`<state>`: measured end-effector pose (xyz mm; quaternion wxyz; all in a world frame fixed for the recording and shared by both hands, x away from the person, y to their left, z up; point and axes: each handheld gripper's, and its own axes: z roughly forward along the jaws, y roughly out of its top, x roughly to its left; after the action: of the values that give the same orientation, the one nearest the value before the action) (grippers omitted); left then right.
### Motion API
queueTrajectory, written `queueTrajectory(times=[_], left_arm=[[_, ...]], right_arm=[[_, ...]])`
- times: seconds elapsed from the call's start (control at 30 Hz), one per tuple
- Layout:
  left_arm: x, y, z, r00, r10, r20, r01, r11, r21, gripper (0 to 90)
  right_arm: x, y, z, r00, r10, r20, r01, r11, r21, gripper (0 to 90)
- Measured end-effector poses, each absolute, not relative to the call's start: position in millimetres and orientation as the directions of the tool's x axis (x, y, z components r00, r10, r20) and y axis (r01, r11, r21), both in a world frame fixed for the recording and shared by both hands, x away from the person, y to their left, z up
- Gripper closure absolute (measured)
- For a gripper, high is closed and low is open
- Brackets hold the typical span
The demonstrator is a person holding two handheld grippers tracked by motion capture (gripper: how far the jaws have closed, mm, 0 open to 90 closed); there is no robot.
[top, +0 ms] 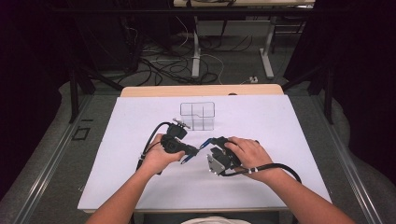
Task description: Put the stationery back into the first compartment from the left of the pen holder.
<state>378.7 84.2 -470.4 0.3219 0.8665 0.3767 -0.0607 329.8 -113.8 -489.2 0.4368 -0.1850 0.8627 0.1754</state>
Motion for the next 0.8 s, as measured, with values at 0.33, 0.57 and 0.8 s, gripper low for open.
queueTrajectory(times=[0.33,0.57,0.8], left_arm=[[375,80,-471,0.720,0.593,-0.360,0.684,-0.523,0.508,79.3],[371,76,-468,0.732,0.576,-0.364,0.674,-0.535,0.510,79.3],[369,74,-466,0.736,0.564,-0.373,0.670,-0.534,0.516,79.3]], right_arm=[[326,-108,-493,-0.494,-0.267,-0.827,-0.517,0.855,0.033,66.6],[323,-104,-499,-0.497,-0.307,-0.812,-0.522,0.853,-0.003,68.4],[324,-102,-501,-0.495,-0.327,-0.805,-0.527,0.849,-0.021,72.6]])
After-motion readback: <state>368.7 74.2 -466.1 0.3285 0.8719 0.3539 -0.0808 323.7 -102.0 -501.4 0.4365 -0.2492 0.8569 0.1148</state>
